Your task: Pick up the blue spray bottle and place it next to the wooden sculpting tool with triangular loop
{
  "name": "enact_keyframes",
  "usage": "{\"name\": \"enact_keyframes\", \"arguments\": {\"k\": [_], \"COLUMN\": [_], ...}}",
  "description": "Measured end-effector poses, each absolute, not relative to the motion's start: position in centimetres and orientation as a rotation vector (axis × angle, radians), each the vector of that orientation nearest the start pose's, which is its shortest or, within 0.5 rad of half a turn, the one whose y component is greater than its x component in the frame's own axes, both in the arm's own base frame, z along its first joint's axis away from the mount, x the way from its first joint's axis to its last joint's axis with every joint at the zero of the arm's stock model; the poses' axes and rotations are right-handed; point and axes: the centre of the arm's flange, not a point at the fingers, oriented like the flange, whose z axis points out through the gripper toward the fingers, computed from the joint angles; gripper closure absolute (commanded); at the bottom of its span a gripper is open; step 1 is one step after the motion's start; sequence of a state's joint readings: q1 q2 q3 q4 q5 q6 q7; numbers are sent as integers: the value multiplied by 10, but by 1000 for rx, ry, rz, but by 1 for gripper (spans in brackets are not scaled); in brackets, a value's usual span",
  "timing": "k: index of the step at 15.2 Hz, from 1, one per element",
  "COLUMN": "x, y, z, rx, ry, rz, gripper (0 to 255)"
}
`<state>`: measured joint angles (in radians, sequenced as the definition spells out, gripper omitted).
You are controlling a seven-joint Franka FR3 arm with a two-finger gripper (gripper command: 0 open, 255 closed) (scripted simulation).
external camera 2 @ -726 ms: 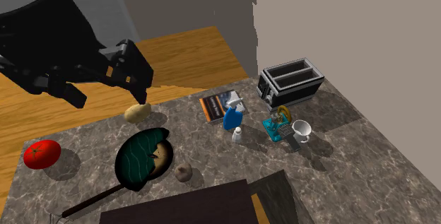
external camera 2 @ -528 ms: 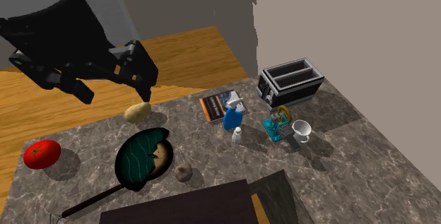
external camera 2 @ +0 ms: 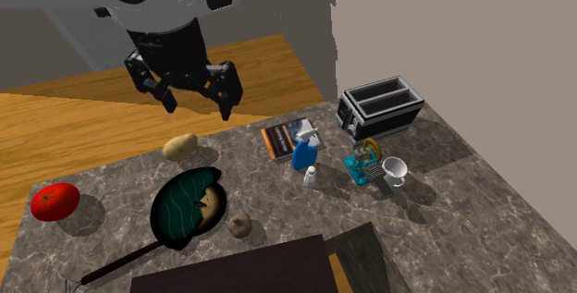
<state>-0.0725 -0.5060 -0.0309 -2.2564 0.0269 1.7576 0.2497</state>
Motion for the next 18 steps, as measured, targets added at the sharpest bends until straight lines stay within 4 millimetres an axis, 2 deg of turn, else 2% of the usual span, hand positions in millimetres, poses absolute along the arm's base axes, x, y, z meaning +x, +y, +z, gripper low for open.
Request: {"name": "enact_keyframes", "arguments": {"k": [4, 6, 12, 18], "x": [437, 457, 502, 538], "y": [-75, -86, -132, -185], "z": [524, 503, 451, 389], "rx": [-2996, -2966, -2866, -2751], "ry": [685, 753, 952, 1139], "rz": [45, 73, 149, 224], "gripper": [0, 0, 0, 0]}}
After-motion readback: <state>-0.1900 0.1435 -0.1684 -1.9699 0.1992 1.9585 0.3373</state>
